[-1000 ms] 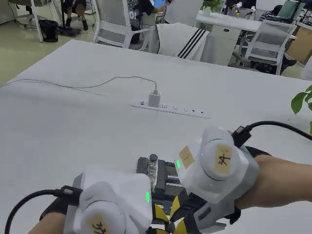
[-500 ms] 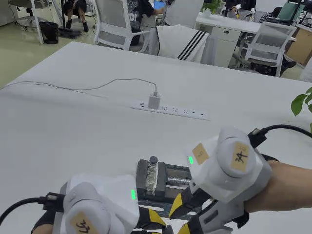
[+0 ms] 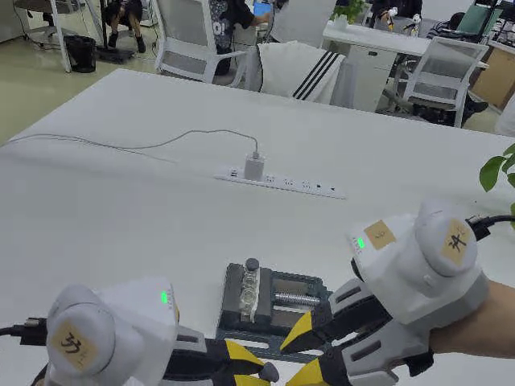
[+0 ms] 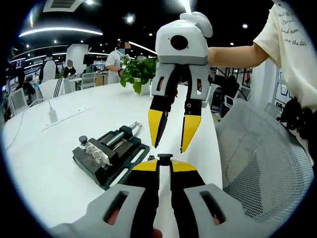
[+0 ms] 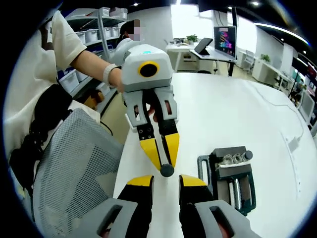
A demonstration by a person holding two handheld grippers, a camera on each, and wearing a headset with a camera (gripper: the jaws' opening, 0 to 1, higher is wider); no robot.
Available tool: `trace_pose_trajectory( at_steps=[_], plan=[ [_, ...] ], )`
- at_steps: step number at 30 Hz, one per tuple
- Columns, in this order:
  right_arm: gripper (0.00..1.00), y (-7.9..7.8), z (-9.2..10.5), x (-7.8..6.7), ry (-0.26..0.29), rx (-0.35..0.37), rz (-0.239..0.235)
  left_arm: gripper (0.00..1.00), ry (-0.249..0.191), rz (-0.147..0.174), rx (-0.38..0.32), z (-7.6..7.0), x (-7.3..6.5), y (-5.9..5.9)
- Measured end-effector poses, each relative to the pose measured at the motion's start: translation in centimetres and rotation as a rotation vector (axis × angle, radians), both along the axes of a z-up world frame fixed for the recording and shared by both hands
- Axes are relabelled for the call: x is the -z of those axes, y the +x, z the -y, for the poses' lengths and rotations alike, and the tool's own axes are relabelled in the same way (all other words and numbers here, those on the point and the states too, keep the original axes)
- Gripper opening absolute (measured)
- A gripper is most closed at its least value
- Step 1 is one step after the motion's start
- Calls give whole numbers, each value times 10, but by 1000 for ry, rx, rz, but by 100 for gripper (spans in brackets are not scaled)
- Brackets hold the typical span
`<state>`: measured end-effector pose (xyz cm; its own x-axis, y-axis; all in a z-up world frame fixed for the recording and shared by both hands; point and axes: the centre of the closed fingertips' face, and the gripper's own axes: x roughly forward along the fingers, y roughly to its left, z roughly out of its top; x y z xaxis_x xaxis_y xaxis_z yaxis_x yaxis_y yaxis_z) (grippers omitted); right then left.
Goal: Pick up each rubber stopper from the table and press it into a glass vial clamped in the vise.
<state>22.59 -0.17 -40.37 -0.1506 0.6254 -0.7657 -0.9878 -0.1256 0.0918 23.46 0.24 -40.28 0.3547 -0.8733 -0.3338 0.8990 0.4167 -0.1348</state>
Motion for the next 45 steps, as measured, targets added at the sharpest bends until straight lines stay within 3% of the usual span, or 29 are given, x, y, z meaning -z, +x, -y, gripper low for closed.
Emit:
trace_pose_trajectory(
  at_steps=[20, 39, 45],
  plan=[
    [12, -3, -6, -4, 19, -14, -7, 4, -5, 16, 26, 4, -5, -2],
    [8, -5, -4, -2, 2, -30, 0, 4, -7, 9, 34, 8, -4, -4],
    [8, -4, -3, -3, 0, -32, -1, 4, -6, 22, 37, 9, -5, -4]
  ],
)
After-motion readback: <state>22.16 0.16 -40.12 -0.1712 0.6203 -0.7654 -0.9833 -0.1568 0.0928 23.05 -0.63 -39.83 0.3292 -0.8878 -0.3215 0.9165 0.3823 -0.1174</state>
